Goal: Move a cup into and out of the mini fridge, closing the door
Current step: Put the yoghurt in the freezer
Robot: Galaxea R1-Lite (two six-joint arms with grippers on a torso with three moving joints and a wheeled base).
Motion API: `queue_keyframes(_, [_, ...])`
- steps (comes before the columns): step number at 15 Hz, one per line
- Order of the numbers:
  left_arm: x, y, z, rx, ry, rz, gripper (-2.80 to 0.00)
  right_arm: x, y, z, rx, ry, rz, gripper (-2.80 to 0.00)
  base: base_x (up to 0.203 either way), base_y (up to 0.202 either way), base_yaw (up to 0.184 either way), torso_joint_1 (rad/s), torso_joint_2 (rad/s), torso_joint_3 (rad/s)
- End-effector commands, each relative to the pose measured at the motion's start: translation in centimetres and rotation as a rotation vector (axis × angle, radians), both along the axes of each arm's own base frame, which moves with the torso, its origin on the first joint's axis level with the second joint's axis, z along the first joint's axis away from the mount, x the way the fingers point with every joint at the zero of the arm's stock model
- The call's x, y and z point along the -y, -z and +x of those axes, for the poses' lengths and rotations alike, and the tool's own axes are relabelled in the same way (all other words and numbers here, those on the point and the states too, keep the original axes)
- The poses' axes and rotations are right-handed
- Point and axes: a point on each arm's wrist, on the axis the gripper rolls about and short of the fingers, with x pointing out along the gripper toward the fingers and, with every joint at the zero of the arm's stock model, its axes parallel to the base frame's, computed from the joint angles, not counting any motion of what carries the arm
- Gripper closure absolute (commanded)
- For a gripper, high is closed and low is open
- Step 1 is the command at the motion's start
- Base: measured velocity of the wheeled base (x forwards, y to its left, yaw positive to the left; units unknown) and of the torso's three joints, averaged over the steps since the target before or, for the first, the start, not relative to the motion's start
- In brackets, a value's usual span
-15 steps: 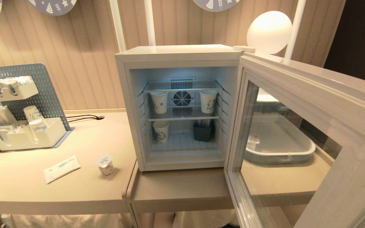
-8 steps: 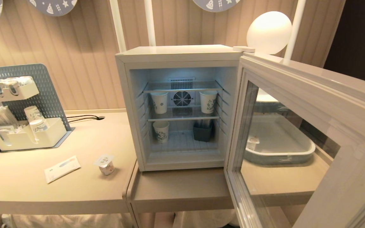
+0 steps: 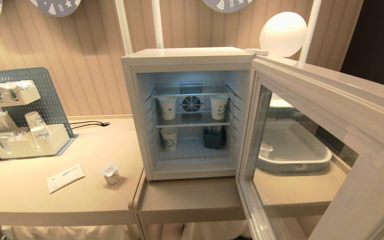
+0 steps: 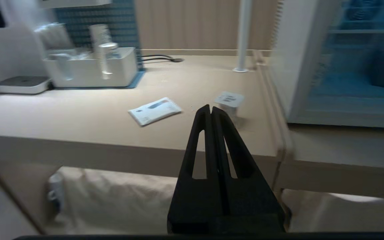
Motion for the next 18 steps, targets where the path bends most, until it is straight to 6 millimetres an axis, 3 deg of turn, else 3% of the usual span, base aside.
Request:
queue_keyframes(1, [0.23,2.45,0.78,-0.041,0.106,-0.005,0.0,0.0,0.02,0.01,-0.003,-0.001,-0.002,0.0,0.0,0.0,0.0,0.0,0.0,0.0])
queue_keyframes(3, [0.46,2.71,0.72,-0.095,0.214,-0.006,0.0,0.0,0.0,0.01,-0.002,-0.001,-0.001,0.0,0.0,0.0,0.0,0.0,0.0,0.0])
queue_keyframes(9, [0.45,2.69,0.72,-0.092,0.213,-0.016,0.0,0.0,0.0,0.01,-0.002,-0.001,-0.001,0.0,0.0,0.0,0.0,0.0,0.0,0.0])
queue_keyframes(18, [0.45,2.71,0.72,-0.094,0.213,-0.014,0.0,0.0,0.0,0.01,-0.002,-0.001,-0.001,0.0,-0.183,0.0,0.001,0.001,0.0,0.002])
